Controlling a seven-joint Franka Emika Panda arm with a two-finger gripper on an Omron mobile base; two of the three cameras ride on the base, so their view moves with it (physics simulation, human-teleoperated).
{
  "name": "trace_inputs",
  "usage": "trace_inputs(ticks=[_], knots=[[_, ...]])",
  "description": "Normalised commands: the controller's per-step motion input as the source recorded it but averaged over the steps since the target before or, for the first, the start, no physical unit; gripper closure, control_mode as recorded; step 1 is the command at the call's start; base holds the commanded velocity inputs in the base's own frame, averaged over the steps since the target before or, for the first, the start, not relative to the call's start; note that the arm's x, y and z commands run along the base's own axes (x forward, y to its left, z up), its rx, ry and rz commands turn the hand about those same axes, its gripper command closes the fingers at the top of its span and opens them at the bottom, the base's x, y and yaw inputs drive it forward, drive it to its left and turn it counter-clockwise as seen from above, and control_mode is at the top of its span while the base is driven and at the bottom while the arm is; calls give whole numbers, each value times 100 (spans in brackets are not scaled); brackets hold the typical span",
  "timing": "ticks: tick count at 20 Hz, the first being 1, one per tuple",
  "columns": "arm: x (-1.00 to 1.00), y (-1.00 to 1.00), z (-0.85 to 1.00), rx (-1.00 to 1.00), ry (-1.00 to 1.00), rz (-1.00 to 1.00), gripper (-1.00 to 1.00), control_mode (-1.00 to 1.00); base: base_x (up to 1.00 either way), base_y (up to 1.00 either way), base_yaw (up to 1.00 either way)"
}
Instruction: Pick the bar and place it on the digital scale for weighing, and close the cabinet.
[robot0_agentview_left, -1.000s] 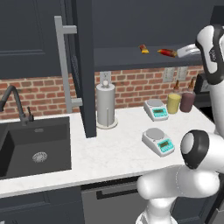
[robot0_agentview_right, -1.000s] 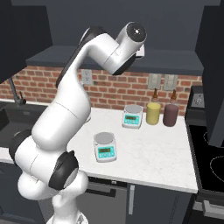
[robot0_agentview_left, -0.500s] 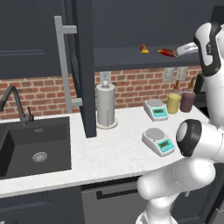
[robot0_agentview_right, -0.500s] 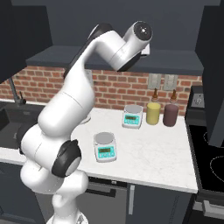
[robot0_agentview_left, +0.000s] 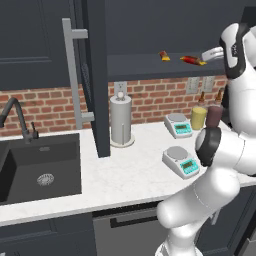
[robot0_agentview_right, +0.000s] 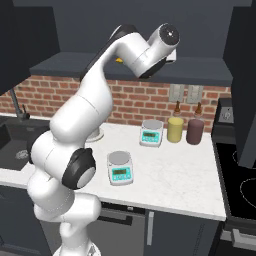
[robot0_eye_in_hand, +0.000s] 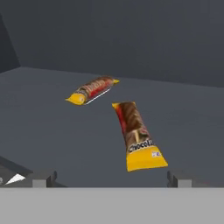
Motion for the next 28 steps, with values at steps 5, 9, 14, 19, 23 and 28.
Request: trace_inputs(ticks=[5, 9, 14, 19, 23, 28], knots=[[19, -11, 0, 0, 0, 0, -100, -100, 0, 0, 0], [15, 0, 0, 0, 0, 0, -100, -100, 0, 0, 0], [17, 8, 0, -1, 2, 0, -100, -100, 0, 0, 0], [15, 0, 0, -1, 11, 0, -100, -100, 0, 0, 0], [16, 1, 0, -6, 14, 0, -100, -100, 0, 0, 0], [15, 2, 0, -7, 10, 0, -100, -100, 0, 0, 0]])
